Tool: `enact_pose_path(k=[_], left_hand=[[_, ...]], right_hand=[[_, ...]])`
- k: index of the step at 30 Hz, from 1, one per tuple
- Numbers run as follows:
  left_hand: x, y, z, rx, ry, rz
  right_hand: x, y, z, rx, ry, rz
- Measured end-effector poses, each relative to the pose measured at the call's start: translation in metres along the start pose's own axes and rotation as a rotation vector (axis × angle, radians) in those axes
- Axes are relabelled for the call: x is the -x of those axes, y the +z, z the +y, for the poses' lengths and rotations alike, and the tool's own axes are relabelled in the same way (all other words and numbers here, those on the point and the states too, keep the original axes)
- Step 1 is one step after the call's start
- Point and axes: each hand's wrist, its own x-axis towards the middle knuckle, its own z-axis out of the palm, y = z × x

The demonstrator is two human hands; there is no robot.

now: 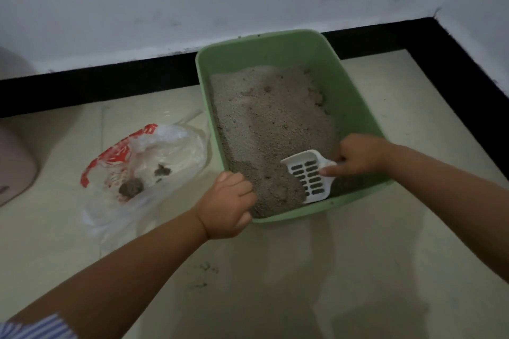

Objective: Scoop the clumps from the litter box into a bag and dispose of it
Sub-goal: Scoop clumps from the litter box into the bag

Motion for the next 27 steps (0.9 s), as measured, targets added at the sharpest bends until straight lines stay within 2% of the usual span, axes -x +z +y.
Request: enact_pose_path(k=[4,12,18,21,27], left_hand=[[0.001,0.004,0.001,0.027,-0.004,0.042],[0.002,0.006,0.001,0.029,0.029,0.089],[0.005,0.003,-0.001,-0.001,0.038,0.084],[0.006,0.006,-0.001,-0.011,0.033,0.092],[0.004,0.010,-0.001,0.009,0.009,0.108]], right_hand=[[-0.022,0.036,-0.025,-0.111,-0.104,0.069],[-0.029,0.044,-0.027,-0.503,-0.087,0.189],[-0.024,0.040,-0.009,-0.912,0.069,0.367],[-0.014,0.034,0.003,-0.982,0.176,0.460],[-0.009,0.033,-0.005,-1.025,0.152,0.514]])
